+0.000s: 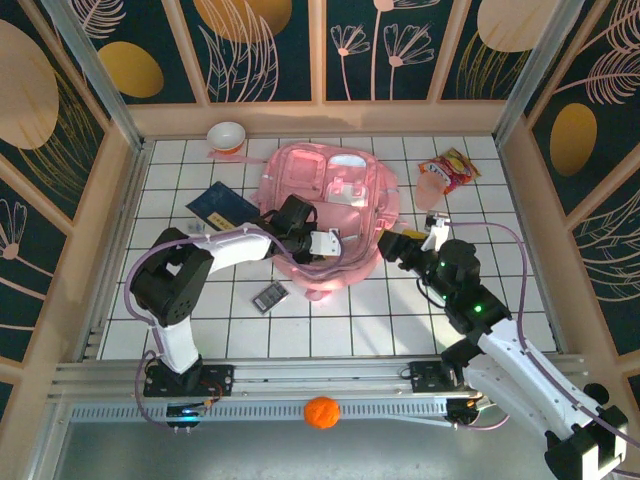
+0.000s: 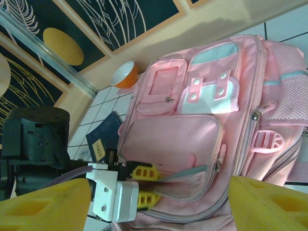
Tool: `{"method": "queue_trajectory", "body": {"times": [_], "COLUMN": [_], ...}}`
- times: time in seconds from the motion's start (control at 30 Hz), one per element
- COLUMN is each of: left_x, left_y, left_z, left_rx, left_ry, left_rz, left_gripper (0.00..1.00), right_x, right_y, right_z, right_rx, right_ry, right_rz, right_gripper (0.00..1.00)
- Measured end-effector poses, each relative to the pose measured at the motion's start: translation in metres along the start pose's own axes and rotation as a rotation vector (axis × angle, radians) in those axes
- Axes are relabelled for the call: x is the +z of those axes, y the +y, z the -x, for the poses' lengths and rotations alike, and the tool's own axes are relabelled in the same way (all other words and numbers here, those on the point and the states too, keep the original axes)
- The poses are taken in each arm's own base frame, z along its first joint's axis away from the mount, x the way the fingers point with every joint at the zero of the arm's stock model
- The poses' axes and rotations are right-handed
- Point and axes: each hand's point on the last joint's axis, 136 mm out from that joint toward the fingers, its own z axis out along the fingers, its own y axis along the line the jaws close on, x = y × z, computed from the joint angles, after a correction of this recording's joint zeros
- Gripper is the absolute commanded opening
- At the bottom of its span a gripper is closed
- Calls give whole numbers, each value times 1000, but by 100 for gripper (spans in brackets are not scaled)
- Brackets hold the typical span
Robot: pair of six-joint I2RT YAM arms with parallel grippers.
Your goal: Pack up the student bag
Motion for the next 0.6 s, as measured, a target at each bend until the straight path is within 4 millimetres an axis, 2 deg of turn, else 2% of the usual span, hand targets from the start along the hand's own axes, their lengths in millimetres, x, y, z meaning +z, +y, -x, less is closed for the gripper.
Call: {"method": "queue_trajectory", "body": {"times": [0.1, 0.23, 0.3, 0.4, 0.5, 0.6], "left_x": [-10, -39, -59, -87, -114, -134], "left_y": [5, 14, 27, 53, 76, 91], "left_z": [7, 20, 30, 43, 53, 59], "left_rx": [-14, -57, -83, -111, -124, -128], "left_ry": [-20, -75, -120, -185, -234, -267], "left_rz": [16, -2, -4, 24, 54, 74], "left_gripper": [0, 0, 0, 0, 0, 0], "right_x": [3, 12, 17, 19, 22, 26], "right_y": [-7, -35, -60, -86, -98, -102], "right_z": [-2, -9, -9, -4, 4, 11], "right_rx": [-9, -34, -39, -68, -146, -258], "right_ry": [10, 64, 96, 129, 154, 181], "right_rz": [-27, -101, -156, -189, -172, -123], "right_gripper": [77, 76, 76, 75, 74, 71]}}
